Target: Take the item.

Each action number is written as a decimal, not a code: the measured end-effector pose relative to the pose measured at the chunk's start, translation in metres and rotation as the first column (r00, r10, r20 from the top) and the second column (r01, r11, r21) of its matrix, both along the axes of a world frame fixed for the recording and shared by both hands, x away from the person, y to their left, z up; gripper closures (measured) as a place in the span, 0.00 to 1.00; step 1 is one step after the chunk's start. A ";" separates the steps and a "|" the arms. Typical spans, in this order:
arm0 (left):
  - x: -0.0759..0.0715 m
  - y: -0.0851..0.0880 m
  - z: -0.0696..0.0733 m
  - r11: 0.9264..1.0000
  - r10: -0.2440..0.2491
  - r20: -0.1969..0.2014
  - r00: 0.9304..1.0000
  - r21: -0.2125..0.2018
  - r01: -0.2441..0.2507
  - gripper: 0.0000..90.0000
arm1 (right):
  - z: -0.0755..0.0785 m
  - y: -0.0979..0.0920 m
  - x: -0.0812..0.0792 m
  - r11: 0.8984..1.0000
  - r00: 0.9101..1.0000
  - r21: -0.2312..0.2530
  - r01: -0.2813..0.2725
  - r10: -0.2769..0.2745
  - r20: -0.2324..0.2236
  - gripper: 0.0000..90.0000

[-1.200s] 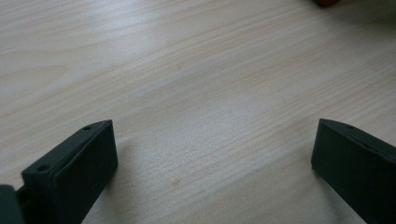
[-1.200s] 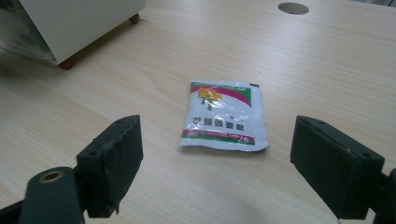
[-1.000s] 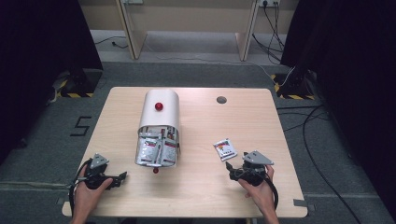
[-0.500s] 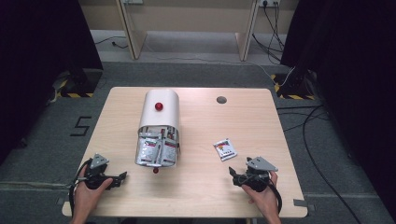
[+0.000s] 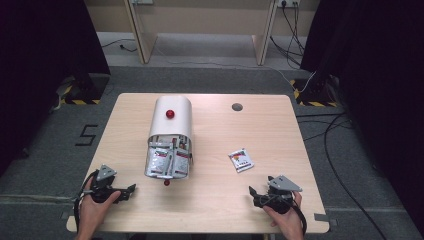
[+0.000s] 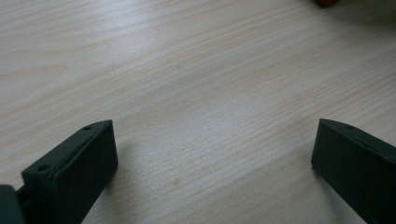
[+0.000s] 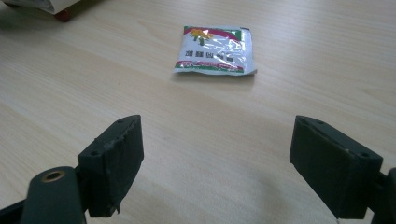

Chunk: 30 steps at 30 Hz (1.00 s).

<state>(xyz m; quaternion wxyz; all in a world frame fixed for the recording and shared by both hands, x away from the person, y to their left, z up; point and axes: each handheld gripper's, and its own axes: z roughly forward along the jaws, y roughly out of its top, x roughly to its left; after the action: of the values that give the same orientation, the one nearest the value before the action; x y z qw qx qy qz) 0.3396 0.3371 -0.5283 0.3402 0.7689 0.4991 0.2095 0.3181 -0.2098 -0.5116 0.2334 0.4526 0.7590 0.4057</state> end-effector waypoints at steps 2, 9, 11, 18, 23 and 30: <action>0.000 0.000 0.000 1.000 0.000 0.000 1.000 0.000 0.000 0.00 | -0.001 -0.002 -0.002 1.000 1.000 -0.003 0.003 -0.003 -0.001 0.20; 0.000 0.000 0.000 1.000 0.000 0.000 1.000 0.001 0.000 0.00 | -0.003 -0.009 -0.010 1.000 1.000 0.003 0.013 -0.013 -0.004 0.20; 0.000 0.000 0.000 1.000 0.001 0.000 1.000 0.001 -0.001 0.00 | -0.003 -0.010 -0.012 1.000 1.000 0.002 0.012 -0.012 -0.002 0.20; 0.000 0.000 0.000 1.000 0.001 0.000 1.000 0.002 -0.001 0.00 | -0.003 -0.011 -0.018 1.000 1.000 0.009 0.012 -0.012 -0.001 0.20; 0.000 0.000 0.000 1.000 0.000 -0.001 1.000 0.002 0.000 0.00 | -0.003 -0.012 -0.024 1.000 1.000 0.009 0.006 -0.006 0.004 0.20; -0.001 0.000 0.000 1.000 0.001 -0.001 1.000 0.002 -0.001 0.00 | -0.006 -0.013 -0.031 1.000 1.000 -0.001 0.003 -0.003 -0.001 0.20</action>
<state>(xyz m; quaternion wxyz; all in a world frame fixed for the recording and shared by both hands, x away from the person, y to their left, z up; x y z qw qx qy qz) 0.3390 0.3373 -0.5282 0.3391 0.7692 0.4993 0.2100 0.2873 -0.2232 -0.5174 0.2337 0.4541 0.7585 0.4047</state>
